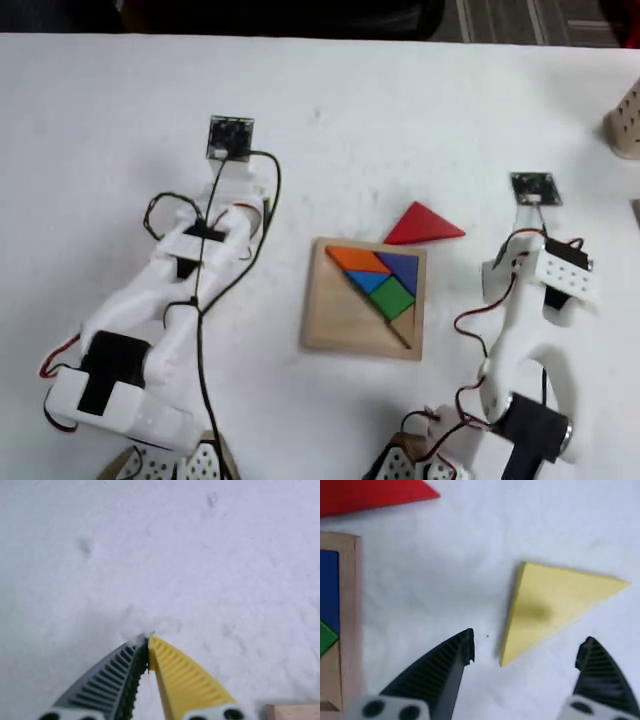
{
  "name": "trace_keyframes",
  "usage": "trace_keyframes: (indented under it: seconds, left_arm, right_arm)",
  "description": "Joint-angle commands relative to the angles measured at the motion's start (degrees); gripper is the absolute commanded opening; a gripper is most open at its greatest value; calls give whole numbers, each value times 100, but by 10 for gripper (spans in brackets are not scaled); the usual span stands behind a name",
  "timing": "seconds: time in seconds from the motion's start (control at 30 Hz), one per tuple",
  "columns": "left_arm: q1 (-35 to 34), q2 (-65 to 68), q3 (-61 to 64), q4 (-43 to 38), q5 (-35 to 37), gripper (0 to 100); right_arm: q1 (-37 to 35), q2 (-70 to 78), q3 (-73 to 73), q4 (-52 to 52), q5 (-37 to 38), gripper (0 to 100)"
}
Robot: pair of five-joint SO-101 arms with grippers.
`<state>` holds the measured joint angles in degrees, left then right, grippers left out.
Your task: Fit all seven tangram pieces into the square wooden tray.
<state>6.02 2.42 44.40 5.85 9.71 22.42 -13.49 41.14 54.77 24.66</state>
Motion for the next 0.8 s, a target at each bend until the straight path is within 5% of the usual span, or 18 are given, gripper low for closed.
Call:
trace_keyframes:
  seconds: [0.0, 0.1, 0.77]
  left_arm:
    - [-92, -40, -167, -158, -53, 27]
    - [-92, -40, -167, -158, -53, 27]
    - [-92, -31, -167, -158, -53, 27]
  right_arm:
    - [224, -426, -237, -127, -1978, 318]
    - [259, -426, -229, -233, -2910, 321]
    - [409, 1376, -202, -2510, -2760, 321]
